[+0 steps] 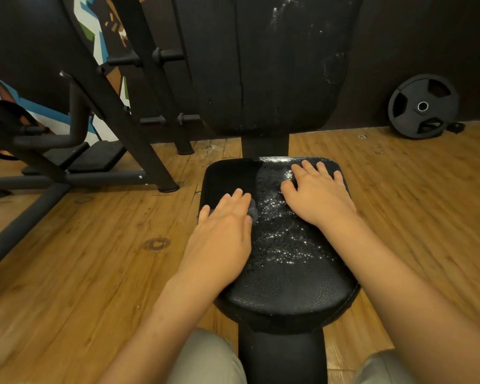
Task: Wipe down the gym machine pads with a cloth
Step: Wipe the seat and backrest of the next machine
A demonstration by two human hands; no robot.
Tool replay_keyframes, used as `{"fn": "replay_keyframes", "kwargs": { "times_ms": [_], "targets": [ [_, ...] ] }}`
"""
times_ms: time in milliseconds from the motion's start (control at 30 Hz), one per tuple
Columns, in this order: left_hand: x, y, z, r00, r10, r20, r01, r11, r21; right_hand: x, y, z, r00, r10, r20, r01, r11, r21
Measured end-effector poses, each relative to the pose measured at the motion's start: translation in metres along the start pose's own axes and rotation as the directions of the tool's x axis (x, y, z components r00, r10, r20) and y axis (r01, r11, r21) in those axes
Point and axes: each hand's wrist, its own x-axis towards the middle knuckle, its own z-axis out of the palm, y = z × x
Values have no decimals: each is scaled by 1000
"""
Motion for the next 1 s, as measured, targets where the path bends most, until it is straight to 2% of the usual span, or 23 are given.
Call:
{"fn": "replay_keyframes", "kwargs": {
  "times_ms": [200,467,633,767,1000],
  "targets": [
    [35,6,-5,996,-12,86,13,1000,-16,-2,-1,0,1000,8,6,-8,1000,9],
    [-21,10,-3,1000,14,18,-14,1000,7,-1,0,-1,1000,7,0,-7,1000,9],
    [3,7,-8,995,-9,100,5,999,38,-1,0,-1,1000,8,1,-8,1000,3],
    [28,7,-12,989,35,142,-41,998,42,-1,0,0,1000,8,6,-8,1000,5],
    [-33,0,-4,995,82,61,-84,996,19,0,0,1,1000,2,9,-2,1000,10]
  ]
}}
